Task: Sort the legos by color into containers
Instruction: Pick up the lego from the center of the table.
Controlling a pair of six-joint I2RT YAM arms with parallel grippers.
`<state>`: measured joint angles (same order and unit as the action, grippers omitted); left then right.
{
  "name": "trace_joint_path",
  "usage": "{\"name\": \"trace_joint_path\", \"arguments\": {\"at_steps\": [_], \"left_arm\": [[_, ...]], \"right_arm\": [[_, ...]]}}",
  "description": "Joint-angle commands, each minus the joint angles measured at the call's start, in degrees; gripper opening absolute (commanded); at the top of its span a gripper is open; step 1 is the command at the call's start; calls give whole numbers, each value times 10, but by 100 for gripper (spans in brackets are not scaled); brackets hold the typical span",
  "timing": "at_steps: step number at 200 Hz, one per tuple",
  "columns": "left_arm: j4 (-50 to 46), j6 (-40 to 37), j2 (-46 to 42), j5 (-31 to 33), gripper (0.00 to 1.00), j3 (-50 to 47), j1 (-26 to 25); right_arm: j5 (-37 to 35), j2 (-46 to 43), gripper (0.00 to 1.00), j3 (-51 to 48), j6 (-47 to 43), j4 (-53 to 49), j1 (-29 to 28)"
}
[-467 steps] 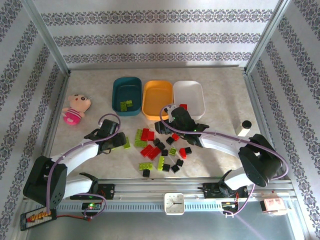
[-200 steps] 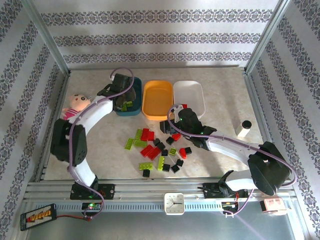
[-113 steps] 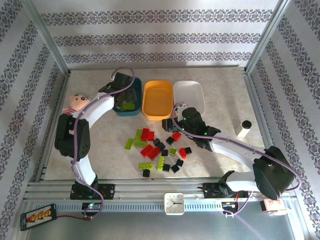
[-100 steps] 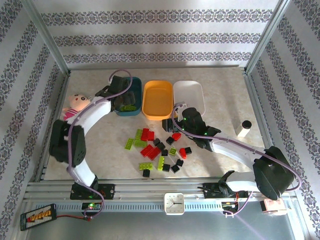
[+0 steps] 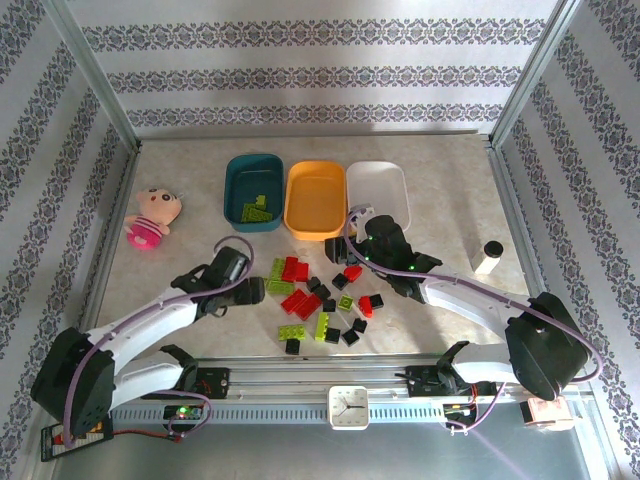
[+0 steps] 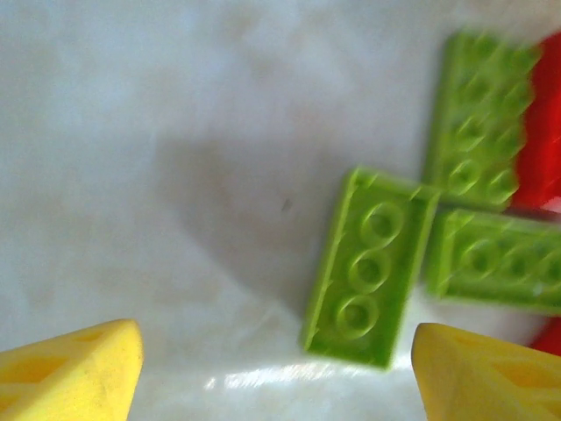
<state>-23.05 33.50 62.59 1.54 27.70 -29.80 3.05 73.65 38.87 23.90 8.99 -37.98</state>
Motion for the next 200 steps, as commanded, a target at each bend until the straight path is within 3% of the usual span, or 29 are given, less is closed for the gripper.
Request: {"name": "trace_joint_path", "arguments": {"at_steps": [1, 57, 99, 151, 200], "left_arm": [[53, 19, -9, -2, 79, -13, -18], [78, -21, 53, 48, 75, 25, -75], [48, -21, 124, 124, 62, 51, -83], [71, -22, 187, 114, 55, 72, -87], [76, -2, 170, 96, 36, 61, -87]], "right_arm": [[8, 8, 68, -4, 8, 19, 3], [4, 10, 68, -7, 7, 18, 4], [6, 8, 68, -6, 7, 18, 4], [3, -2, 68, -9, 5, 16, 5], [2, -12, 68, -13, 6, 14, 8]]}}
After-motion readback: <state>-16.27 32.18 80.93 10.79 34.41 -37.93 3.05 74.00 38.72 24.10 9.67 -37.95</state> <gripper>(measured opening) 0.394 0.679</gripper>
